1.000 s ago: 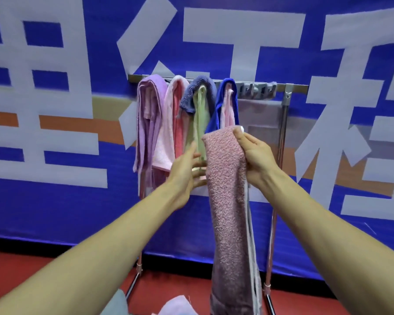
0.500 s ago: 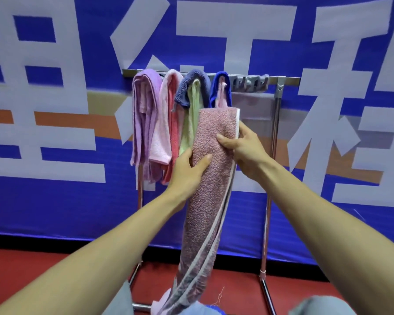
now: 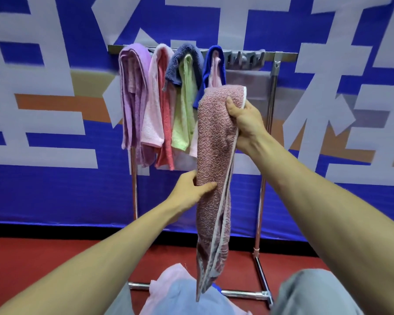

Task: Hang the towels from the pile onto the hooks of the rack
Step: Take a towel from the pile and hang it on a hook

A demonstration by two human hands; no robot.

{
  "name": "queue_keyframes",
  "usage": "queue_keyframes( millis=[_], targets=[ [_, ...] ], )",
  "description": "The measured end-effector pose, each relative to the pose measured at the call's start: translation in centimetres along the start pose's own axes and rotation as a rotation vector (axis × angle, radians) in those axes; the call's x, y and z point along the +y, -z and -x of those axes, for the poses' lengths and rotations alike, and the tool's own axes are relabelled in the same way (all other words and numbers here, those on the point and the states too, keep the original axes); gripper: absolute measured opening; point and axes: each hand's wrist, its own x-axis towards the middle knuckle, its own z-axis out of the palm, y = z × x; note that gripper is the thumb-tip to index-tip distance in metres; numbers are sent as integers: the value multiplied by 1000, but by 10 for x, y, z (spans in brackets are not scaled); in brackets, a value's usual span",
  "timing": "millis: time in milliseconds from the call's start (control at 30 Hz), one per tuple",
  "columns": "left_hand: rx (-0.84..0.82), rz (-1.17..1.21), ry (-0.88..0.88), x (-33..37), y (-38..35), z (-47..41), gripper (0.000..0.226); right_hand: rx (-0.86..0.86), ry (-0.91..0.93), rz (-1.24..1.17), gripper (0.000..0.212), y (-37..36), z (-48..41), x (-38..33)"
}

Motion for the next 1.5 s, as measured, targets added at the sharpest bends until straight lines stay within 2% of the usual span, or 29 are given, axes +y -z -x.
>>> queue_keyframes(
  millis=[133, 200, 333, 400, 467, 567, 600, 700, 733, 800, 900, 933, 1000, 1067, 1100, 1233, 1333, 1500],
  targets=[
    [41, 110, -24, 17, -5, -13, 15, 14, 22, 25, 18, 10, -5, -3],
    [74, 72, -56, 25, -4, -20, 17, -4, 6, 64, 17, 14, -3, -5],
    [162, -36, -106, 45, 0, -34, 19, -195, -58, 288, 47, 29, 0, -12],
    [178, -41, -105, 58, 3, -41, 16, -243, -126, 339, 44, 32, 0, -17],
    [188, -57, -102, 70, 5, -45, 15, -215, -153, 281, 34, 35, -3, -20],
    [212, -85, -99, 81, 9, -51, 14, -75, -116, 226, 30, 34, -4, -24],
    [216, -92, -86, 85, 9, -52, 13, -31, -95, 230, 36, 32, -4, -26],
    [165, 78, -15, 96, 9, -55, 14, 45, -69, 208, 84, 30, -1, -30],
    [143, 148, 6, 103, 8, -56, 16, 47, -57, 203, 89, 28, 1, -35],
    [128, 199, 18, 113, 9, -61, 19, 53, -56, 191, 81, 27, 5, -38],
    [112, 144, -22, 132, 10, -71, 18, 49, -68, 235, 50, 35, 5, -43],
    [91, 110, -26, 138, 10, -74, 15, 42, -73, 299, 39, 40, 5, -44],
    [26, 77, -15, 152, 9, -80, 15, 63, 3, 578, 18, 49, 4, -48],
    [-54, 53, -17, 167, 7, -86, 19, 110, 149, 835, 25, 57, 1, -53],
    [-87, 19, -29, 174, 7, -89, 20, 110, 194, 863, 30, 58, -2, -56],
    [-193, -142, -112, 205, 8, -103, 18, -55, 192, 785, 23, 54, -18, -69],
    [-255, -261, -158, 222, 10, -118, 19, -117, 161, 615, 19, 48, -36, -73],
    [-404, -269, -135, 230, 16, -152, 20, -365, -22, 249, 37, 46, -67, -71]
  ],
)
